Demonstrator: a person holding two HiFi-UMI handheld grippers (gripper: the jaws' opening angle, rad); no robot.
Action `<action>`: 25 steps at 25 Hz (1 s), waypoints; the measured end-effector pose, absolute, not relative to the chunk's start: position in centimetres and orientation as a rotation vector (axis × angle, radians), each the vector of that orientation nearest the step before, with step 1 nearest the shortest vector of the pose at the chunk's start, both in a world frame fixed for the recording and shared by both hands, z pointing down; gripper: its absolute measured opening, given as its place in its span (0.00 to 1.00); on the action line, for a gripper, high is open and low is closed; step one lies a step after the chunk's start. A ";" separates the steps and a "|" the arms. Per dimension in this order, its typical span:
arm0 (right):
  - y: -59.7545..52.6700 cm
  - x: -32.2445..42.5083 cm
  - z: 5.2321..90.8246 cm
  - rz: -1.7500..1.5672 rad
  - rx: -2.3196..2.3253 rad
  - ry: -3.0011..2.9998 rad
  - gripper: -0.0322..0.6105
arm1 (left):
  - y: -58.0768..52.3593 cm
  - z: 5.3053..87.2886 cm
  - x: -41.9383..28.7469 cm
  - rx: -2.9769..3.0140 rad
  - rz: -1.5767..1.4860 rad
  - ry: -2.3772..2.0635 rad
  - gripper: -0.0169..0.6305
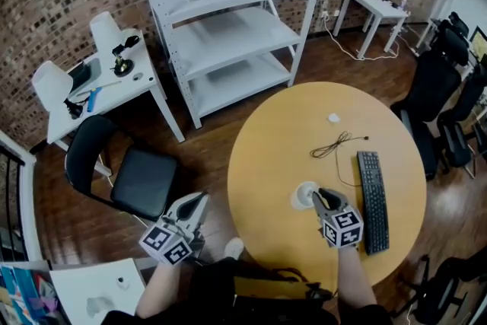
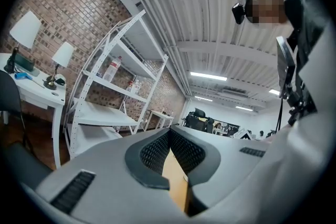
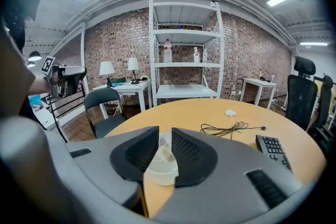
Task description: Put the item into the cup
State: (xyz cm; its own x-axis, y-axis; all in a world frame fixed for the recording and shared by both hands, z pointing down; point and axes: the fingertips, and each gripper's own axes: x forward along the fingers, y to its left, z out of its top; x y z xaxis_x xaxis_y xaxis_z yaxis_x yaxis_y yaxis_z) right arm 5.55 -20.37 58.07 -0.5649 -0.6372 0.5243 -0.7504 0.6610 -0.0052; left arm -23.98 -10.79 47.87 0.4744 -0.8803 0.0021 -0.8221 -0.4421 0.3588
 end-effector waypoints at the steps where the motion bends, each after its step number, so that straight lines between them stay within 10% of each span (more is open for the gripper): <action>1: -20.3 5.6 58.1 0.316 1.078 -2.399 0.18 | -10.9 47.6 -23.8 2.425 -0.262 -1.450 0.03; 25: -9.9 18.9 44.5 0.087 1.665 -2.489 0.13 | -13.5 45.2 -7.8 2.720 -0.219 -0.882 0.03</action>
